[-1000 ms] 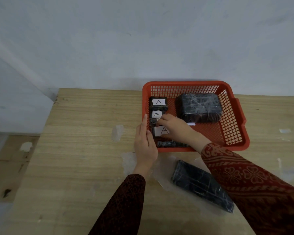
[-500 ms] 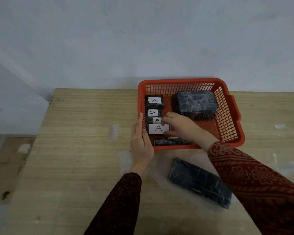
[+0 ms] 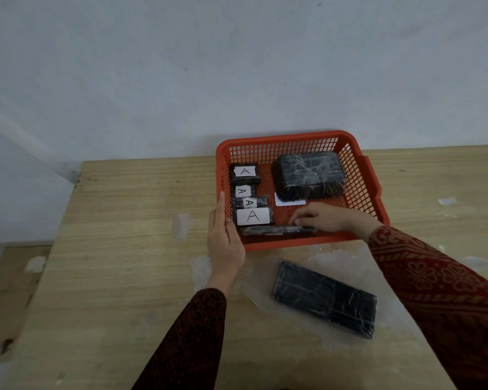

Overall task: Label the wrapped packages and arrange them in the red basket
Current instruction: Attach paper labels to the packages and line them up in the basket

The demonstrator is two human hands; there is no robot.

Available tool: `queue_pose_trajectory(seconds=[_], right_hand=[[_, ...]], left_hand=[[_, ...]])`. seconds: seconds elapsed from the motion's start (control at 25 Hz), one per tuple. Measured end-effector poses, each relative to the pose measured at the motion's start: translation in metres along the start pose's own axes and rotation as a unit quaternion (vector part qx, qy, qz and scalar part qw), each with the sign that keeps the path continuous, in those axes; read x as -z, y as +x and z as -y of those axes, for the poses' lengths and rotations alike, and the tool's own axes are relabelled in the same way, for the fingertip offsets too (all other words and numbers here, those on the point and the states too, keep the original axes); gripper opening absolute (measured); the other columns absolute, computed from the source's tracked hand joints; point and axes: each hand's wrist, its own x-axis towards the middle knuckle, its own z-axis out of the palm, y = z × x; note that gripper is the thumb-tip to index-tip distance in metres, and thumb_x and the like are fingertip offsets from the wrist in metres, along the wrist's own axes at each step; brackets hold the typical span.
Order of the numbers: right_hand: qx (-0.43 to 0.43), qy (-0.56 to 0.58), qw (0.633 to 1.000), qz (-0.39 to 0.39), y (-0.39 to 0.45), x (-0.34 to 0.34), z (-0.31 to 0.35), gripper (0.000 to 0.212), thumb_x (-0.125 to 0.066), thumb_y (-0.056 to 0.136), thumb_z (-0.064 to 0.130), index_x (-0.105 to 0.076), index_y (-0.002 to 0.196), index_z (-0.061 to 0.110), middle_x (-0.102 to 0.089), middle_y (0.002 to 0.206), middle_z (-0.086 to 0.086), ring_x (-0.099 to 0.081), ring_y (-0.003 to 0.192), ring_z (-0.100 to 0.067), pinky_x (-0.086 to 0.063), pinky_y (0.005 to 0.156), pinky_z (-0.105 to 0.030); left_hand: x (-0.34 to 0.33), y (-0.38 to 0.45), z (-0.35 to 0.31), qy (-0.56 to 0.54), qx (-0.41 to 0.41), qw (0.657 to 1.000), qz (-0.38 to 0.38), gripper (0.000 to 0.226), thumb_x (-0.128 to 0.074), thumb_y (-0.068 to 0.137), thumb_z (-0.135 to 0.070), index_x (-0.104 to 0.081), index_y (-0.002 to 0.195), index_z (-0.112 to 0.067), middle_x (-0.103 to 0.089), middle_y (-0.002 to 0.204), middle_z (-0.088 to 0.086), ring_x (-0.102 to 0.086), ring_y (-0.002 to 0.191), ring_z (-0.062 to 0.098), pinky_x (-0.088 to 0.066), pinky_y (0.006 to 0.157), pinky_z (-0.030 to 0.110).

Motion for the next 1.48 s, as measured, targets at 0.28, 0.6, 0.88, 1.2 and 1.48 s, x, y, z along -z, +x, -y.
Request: queue_pose_trajectory(seconds=[0.28,0.6,0.88,1.2,1.48], right_hand=[[-0.01,0.068,0.998,-0.015,-0.001,-0.003,0.002,0.013,-0.061,0.088,0.039,-0.062,0.089,0.026,-0.067,0.085,0.004,-0.063,0.069,-0.009,-0.051,0.058,-0.019],[0.006,-0.059,0.998,-0.022,0.016,-0.018,0.01,0.024,-0.058,0.092,0.033,-0.07,0.091,0.012,-0.067,0.086,-0.004,-0.057,0.073,-0.014,-0.045,0.068,-0.029],[0.01,-0.083,0.995,-0.061,0.019,-0.019,0.016,0.014,-0.064,0.088,0.027,-0.068,0.089,0.014,-0.065,0.09,-0.001,-0.059,0.083,-0.018,-0.047,0.076,-0.033],[0.008,-0.113,0.988,-0.105,0.024,-0.028,0.029,0.012,-0.061,0.09,0.025,-0.066,0.092,0.014,-0.066,0.09,-0.004,-0.059,0.081,-0.02,-0.048,0.071,-0.034],[0.047,-0.036,0.964,-0.259,-0.005,-0.012,0.013,0.009,-0.063,0.087,0.019,-0.065,0.095,0.017,-0.057,0.091,0.005,-0.055,0.084,-0.009,-0.044,0.077,-0.025]], left_hand=[[0.0,-0.001,-0.001,-0.009,-0.002,1.0,-0.003,0.051,-0.029,0.098,-0.013,-0.031,0.148,-0.021,-0.052,0.114,-0.002,-0.05,0.098,-0.003,-0.041,0.086,0.009],[0.0,-0.001,0.001,-0.013,0.005,1.0,-0.001,0.051,-0.029,0.098,-0.014,-0.03,0.148,-0.023,-0.052,0.113,0.0,-0.049,0.092,-0.002,-0.043,0.08,0.009],[-0.001,-0.001,0.003,-0.012,-0.001,1.0,-0.012,0.05,-0.03,0.098,-0.012,-0.033,0.147,-0.019,-0.052,0.113,-0.004,-0.049,0.095,-0.007,-0.04,0.082,0.004],[0.001,-0.001,0.0,0.007,0.004,1.0,-0.001,0.05,-0.031,0.098,-0.011,-0.031,0.148,-0.018,-0.053,0.116,0.001,-0.049,0.098,-0.006,-0.04,0.084,0.006],[0.001,0.004,-0.018,0.341,-0.131,0.931,0.011,0.04,-0.058,0.088,-0.009,-0.057,0.128,-0.009,-0.049,0.14,0.02,-0.04,0.134,0.039,-0.027,0.112,0.056]])
